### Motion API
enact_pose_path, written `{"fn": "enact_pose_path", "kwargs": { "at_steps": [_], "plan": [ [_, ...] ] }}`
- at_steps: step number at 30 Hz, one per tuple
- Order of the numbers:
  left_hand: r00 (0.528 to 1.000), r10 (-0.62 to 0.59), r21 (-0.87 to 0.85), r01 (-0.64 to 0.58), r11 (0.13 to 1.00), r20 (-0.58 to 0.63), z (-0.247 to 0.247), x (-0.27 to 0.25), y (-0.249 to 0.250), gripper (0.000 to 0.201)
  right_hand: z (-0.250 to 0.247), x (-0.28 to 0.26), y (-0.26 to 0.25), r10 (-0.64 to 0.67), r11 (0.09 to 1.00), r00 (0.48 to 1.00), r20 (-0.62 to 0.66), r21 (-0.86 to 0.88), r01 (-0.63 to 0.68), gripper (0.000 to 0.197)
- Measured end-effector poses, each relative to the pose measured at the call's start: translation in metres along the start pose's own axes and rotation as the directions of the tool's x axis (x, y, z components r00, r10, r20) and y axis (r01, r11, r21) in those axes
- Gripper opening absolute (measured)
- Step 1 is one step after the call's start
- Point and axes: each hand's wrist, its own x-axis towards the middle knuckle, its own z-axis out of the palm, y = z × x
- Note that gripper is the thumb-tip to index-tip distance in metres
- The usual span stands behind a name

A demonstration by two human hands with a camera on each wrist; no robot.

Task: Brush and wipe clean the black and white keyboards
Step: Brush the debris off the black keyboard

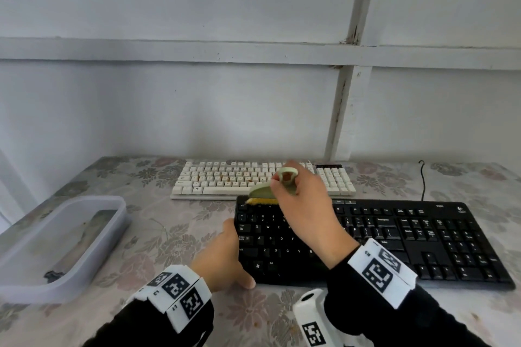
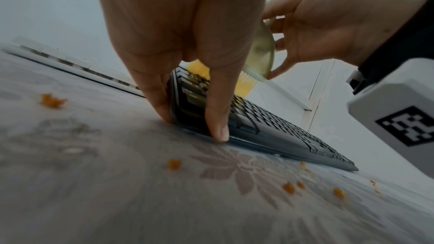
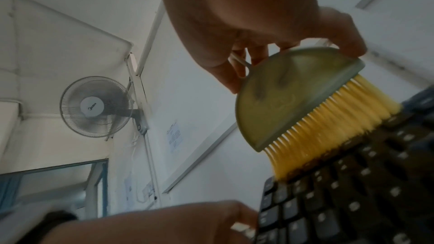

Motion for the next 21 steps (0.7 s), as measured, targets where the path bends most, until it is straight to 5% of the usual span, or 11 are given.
{"fn": "enact_pose_path", "kwargs": {
  "at_steps": [6, 10, 16, 21],
  "plan": [
    [1.000, 0.015, -0.028, -0.014, 1.000, 0.025, -0.001, 0.000, -0.001, 0.091, -0.023, 0.002, 0.009, 0.004, 0.997, 0.992, -0.124, -0.074, -0.013, 0.025],
    [0.999, 0.038, -0.014, -0.037, 0.999, 0.027, -0.002, -0.001, 0.000, 0.095, -0.015, -0.003, 0.000, -0.043, 0.997, 0.999, -0.020, 0.061, 0.045, 0.014],
    [0.999, 0.028, -0.036, -0.027, 0.999, 0.030, -0.002, -0.001, 0.000, 0.093, -0.031, -0.002, 0.018, 0.090, 0.994, 0.993, -0.073, -0.062, -0.095, 0.020],
    [0.999, 0.027, -0.016, -0.027, 1.000, 0.028, -0.001, -0.002, 0.002, 0.093, -0.037, -0.004, 0.010, -0.033, 0.999, 0.995, -0.098, 0.005, 0.034, 0.016]
  ]
}}
